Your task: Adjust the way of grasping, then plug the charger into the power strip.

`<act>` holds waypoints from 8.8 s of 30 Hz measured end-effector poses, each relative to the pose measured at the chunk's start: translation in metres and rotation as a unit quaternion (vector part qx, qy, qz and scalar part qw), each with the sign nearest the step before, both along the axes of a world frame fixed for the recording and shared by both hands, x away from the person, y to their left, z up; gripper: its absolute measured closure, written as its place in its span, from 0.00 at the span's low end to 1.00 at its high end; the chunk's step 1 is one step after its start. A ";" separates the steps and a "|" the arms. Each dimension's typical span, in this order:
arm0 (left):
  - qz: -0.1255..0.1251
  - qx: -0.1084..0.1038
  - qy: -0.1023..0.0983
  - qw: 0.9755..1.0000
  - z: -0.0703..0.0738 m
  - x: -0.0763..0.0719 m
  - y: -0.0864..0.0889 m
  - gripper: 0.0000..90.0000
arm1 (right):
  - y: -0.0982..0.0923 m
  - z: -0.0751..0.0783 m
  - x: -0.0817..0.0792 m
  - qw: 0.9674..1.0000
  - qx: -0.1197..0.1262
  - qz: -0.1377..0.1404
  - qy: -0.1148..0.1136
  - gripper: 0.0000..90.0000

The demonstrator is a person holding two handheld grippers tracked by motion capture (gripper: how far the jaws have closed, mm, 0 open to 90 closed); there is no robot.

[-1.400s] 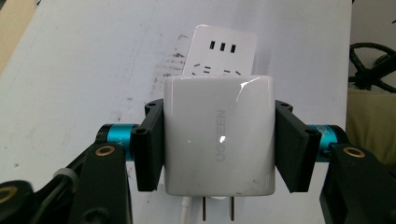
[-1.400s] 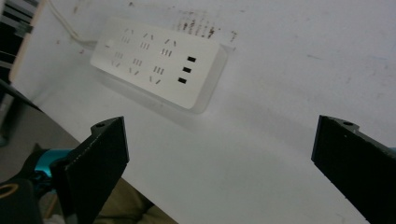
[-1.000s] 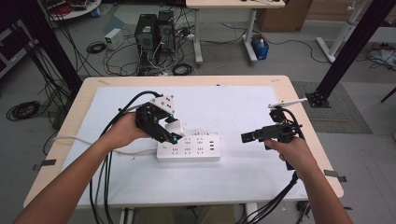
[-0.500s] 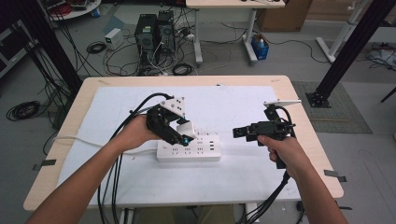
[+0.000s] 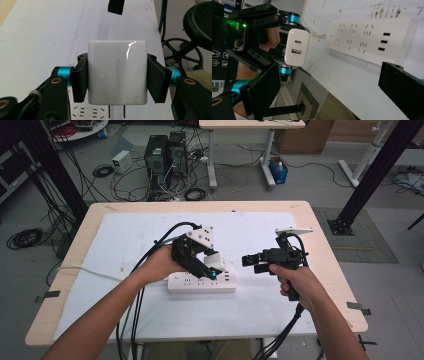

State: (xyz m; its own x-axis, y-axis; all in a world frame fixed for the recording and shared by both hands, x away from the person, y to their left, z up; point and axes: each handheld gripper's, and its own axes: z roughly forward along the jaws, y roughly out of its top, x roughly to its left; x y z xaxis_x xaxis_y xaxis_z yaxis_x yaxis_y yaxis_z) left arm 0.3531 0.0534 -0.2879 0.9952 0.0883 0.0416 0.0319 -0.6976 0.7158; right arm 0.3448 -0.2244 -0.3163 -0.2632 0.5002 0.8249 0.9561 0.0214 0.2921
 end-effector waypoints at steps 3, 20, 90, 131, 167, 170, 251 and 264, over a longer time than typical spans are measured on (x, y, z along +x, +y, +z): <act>-0.006 -0.001 -0.002 1.000 0.000 -0.001 -0.005 0.47 | 0.001 -0.002 0.001 1.000 0.008 -0.003 0.005 0.05; -0.018 -0.002 -0.020 1.000 -0.002 -0.005 -0.023 0.47 | 0.025 -0.005 0.006 0.999 0.026 0.021 0.014 0.20; 0.136 0.193 0.068 0.969 -0.009 0.020 0.117 0.24 | -0.007 0.047 0.016 0.952 -0.253 0.075 -0.158 0.69; 0.204 0.224 0.077 0.950 -0.011 0.005 0.191 0.24 | 0.029 0.055 0.022 0.886 -0.348 0.192 -0.239 0.69; 0.164 0.251 0.066 0.952 -0.053 0.005 0.196 0.24 | 0.162 -0.020 0.053 0.732 -0.435 0.434 -0.294 0.69; 0.164 0.253 0.058 0.952 -0.054 0.005 0.196 0.24 | 0.167 -0.026 0.056 0.722 -0.433 0.450 -0.298 0.69; 0.203 0.216 0.074 0.952 -0.064 0.000 0.210 0.24 | 0.184 -0.057 0.079 0.691 -0.423 0.521 -0.269 0.69; 0.207 0.209 0.067 0.954 -0.056 0.002 0.210 0.24 | 0.144 -0.017 0.085 0.793 -0.398 0.380 -0.263 0.14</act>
